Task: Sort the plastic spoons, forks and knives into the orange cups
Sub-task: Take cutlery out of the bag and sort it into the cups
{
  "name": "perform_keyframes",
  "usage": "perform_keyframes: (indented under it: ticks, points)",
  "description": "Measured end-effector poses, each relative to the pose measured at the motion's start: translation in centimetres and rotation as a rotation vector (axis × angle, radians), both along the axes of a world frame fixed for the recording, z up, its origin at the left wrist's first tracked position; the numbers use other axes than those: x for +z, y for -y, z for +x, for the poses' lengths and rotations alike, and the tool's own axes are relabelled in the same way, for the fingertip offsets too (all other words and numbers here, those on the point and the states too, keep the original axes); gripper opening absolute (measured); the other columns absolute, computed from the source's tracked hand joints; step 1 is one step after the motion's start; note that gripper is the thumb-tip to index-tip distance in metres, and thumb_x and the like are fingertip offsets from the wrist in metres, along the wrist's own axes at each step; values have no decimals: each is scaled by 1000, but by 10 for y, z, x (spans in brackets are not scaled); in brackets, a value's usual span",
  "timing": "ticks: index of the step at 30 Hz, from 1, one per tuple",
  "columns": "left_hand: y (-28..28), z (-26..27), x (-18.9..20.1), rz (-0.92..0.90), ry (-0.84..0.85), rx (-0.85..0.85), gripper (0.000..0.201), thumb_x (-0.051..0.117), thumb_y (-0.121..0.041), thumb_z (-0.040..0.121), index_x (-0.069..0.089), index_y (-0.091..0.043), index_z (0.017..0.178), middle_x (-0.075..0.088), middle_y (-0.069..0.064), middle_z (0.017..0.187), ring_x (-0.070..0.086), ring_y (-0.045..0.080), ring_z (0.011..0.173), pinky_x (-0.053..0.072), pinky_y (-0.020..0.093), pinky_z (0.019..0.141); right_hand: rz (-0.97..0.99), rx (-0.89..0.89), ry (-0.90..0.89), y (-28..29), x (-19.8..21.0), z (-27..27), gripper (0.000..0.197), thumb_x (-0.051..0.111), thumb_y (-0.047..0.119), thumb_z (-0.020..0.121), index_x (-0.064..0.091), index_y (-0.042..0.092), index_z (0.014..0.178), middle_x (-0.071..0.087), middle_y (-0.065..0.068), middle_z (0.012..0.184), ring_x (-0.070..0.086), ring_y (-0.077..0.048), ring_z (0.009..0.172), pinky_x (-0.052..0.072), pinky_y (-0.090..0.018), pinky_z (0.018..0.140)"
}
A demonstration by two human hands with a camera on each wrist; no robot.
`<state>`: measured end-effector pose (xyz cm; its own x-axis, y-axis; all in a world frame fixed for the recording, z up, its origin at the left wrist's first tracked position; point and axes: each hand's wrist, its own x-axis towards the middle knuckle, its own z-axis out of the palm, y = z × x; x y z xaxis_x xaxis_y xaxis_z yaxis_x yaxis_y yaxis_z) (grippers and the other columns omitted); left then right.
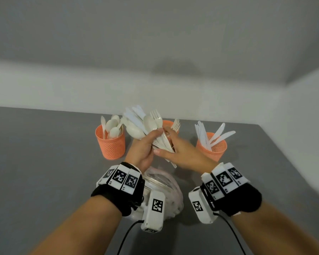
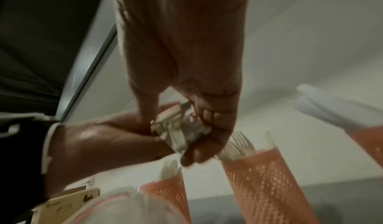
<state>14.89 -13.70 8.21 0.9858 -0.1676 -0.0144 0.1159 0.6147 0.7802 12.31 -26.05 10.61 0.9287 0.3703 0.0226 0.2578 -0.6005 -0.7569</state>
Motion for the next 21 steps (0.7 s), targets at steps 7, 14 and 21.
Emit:
perform_keyframes:
  ticks: [7, 14, 21]
  points:
    - [-22, -3, -1, 73, -10, -153, 45, 62, -24, 85, 56, 2, 122, 65, 18, 115, 61, 28, 111, 51, 37, 93, 266, 23, -178, -22, -11, -1, 9, 43, 30, 97, 46, 33, 105, 62, 19, 80, 59, 10, 69, 44, -7, 60]
    - [-47, -1, -5, 29, -98, -240, 18, 56, -21, 87, 69, -8, 85, 69, 5, 81, 65, 19, 87, 52, 35, 86, 436, -99, -450, -47, -19, 6, 37, 42, 59, 88, 59, 34, 110, 68, -11, 109, 67, -26, 94, 56, -44, 76]
    - [-56, 1, -10, -40, -167, -159, 21, 54, -8, 87, 60, 1, 105, 67, 14, 94, 70, 19, 81, 56, 28, 67, 46, -172, -75, -57, -21, 9, 49, 25, 43, 99, 56, 11, 120, 64, -17, 116, 59, -28, 109, 42, -47, 100]
